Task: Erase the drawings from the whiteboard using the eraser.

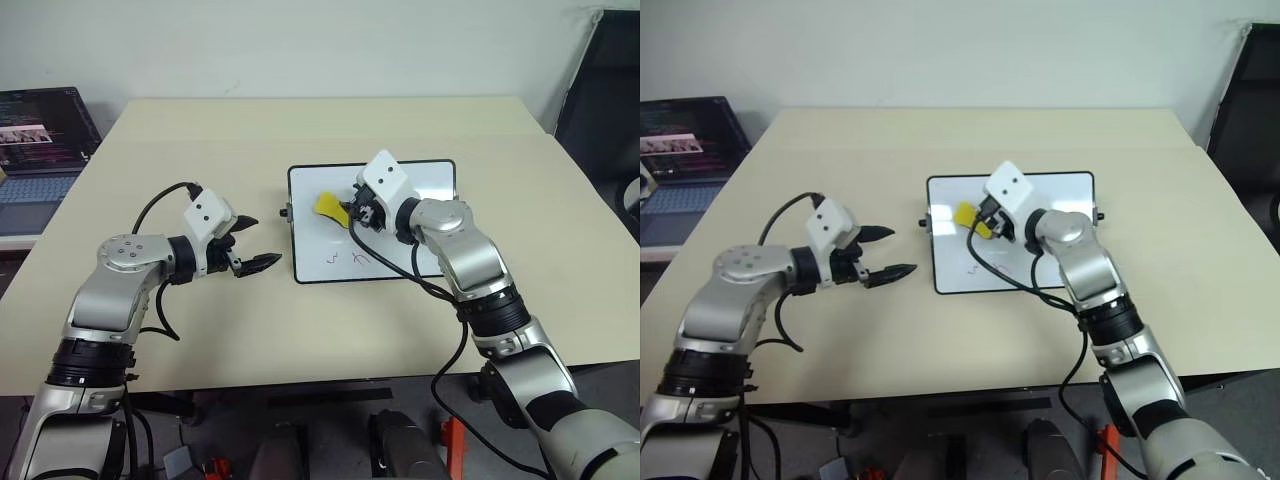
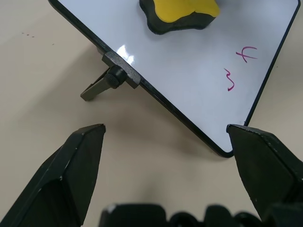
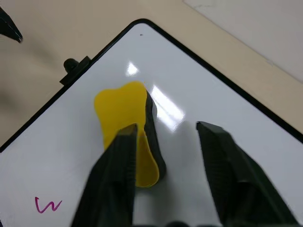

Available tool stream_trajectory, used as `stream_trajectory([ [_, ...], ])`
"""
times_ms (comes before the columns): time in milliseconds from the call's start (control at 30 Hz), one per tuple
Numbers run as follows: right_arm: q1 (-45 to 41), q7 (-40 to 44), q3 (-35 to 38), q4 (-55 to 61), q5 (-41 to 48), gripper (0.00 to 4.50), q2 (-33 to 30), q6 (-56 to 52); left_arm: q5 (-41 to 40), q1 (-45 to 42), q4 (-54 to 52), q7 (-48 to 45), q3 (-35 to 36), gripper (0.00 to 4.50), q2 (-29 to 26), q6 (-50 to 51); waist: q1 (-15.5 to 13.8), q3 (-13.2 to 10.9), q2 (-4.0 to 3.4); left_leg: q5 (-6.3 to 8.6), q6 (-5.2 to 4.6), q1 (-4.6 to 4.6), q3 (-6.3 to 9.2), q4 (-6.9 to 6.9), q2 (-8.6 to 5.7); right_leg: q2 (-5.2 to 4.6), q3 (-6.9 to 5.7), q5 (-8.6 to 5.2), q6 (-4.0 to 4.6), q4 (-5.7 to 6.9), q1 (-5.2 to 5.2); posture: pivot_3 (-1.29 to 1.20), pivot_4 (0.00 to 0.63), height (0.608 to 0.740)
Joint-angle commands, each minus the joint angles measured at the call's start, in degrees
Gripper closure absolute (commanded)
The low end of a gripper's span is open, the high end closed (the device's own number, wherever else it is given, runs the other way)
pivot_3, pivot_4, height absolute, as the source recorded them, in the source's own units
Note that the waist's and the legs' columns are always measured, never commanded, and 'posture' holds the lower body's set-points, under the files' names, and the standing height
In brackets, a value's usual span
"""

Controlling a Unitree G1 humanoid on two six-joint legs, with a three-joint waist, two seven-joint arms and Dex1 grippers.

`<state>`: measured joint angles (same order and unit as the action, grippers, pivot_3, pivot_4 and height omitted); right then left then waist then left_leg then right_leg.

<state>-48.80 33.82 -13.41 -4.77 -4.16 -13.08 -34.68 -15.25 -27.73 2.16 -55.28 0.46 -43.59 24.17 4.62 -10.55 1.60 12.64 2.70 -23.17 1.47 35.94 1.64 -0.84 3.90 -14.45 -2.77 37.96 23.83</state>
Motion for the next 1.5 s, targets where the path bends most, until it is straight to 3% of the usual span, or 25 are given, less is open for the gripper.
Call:
stream_trajectory([
  [33, -1.6, 0.3, -0.5, 3.4, 0.3, 0.98, -0.1, -0.3, -0.1, -0.8, -0.9, 0.3, 1.7, 0.0, -0.8, -1.1, 0.0, 0.0, 0.0, 0.01, 0.01, -0.05, 0.0, 0.0, 0.0, 0.0, 0.0, 0.0, 0.0, 0.0, 0.05, 0.0, 0.15, 0.74],
  [100, -1.8, 0.5, -1.1, 4.3, 0.3, 0.31, 0.1, -0.4, -0.2, -0.7, -1.0, 0.3, 1.9, 0.0, -0.9, -1.1, 0.0, 0.0, 0.0, 0.02, 0.01, -0.32, 0.01, 0.02, 0.0, 0.0, -0.02, 0.0, 0.01, 0.03, 0.31, 0.0, 0.15, 0.74],
  [733, -0.7, -2.2, -5.7, -0.9, -3.7, 0.31, 0.2, 0.9, -6.9, 0.8, -8.3, -2.6, 4.3, 0.0, -1.3, 2.3, 0.0, 0.0, 0.0, 0.02, 0.01, -0.58, 0.11, 0.1, 0.0, -0.02, -0.16, 0.01, 0.02, 0.03, 0.46, 0.0, 0.15, 0.74],
  [867, -0.6, -2.4, -5.9, -1.8, -4.3, 1.22, 0.2, 1.5, -6.7, 1.0, -8.0, -2.5, 4.1, 0.0, -1.6, 2.2, 0.0, 0.0, 0.0, 0.02, 0.01, -0.58, 0.11, 0.1, 0.0, -0.02, -0.16, 0.01, 0.02, 0.04, 0.46, 0.0, 0.15, 0.74],
  [1000, -0.7, -2.7, -6.2, -2.6, -4.8, 2.67, 0.5, 2.1, -6.2, 1.0, -7.4, -2.2, 4.0, 0.0, -1.5, 2.2, 0.0, 0.0, 0.0, 0.02, 0.01, -0.57, 0.11, 0.11, 0.0, -0.02, -0.16, 0.01, 0.02, 0.05, 0.46, 0.0, 0.15, 0.74],
  [1067, -0.9, -3.1, -6.2, -2.9, -5.0, 3.14, 0.7, 2.3, -6.2, 0.9, -7.3, -2.0, 4.0, 0.0, -1.4, 2.2, 0.0, 0.0, 0.0, 0.02, 0.01, -0.57, 0.11, 0.12, 0.0, -0.02, -0.16, 0.01, 0.02, 0.06, 0.46, 0.0, 0.15, 0.74],
  [1333, -0.9, -2.0, -4.8, -1.1, -3.5, 3.17, 0.7, 3.0, -6.0, 0.9, -7.2, -1.4, 3.6, 0.0, -1.3, 2.1, 0.0, 0.0, 0.0, 0.01, 0.02, -0.56, 0.12, 0.16, 0.0, -0.02, -0.16, 0.02, 0.02, 0.12, 0.46, 0.0, 0.15, 0.74],
  [1500, -0.4, 3.8, -0.5, 5.8, 1.5, 3.17, -4.3, 3.0, -6.3, 1.0, -7.3, -2.0, 4.0, 0.0, -1.9, 2.1, -0.1, 0.0, 0.0, 0.01, 0.02, -0.59, 0.12, 0.15, -0.01, -0.03, -0.17, 0.02, 0.02, 0.08, 0.46, 0.0, 0.15, 0.74],
])
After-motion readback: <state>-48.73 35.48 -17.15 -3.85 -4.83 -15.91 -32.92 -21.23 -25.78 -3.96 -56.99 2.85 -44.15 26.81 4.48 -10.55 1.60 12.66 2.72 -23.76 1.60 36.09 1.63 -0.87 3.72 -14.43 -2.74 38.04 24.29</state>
